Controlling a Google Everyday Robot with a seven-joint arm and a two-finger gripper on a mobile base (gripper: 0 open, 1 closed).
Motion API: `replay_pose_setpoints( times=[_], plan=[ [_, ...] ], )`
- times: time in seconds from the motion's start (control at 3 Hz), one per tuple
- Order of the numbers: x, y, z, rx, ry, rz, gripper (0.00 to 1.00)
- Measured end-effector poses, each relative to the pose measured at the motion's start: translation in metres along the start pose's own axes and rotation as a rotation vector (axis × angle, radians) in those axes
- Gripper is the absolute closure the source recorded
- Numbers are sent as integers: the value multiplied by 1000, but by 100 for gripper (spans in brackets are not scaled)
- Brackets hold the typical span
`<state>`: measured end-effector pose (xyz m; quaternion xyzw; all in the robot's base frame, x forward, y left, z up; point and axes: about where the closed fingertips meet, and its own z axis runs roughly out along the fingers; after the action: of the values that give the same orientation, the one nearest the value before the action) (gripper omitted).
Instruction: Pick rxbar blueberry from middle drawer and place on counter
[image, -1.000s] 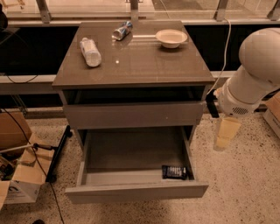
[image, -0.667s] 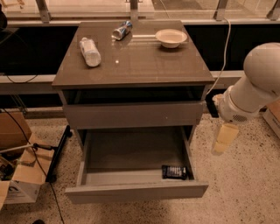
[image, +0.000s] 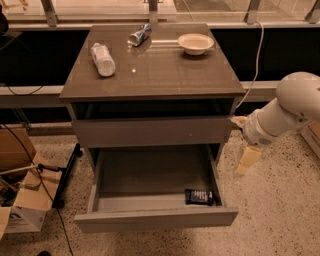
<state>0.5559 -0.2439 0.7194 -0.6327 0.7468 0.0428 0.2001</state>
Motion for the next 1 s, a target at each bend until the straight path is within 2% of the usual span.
replay_pose_setpoints(
  times=[0.33,0.67,1.0],
  plan=[
    [22,-14,36,-34,-17,27,0],
    [25,-13,43,-44,-20,33,0],
    [24,-8,68,-54,-4,29,0]
  ],
)
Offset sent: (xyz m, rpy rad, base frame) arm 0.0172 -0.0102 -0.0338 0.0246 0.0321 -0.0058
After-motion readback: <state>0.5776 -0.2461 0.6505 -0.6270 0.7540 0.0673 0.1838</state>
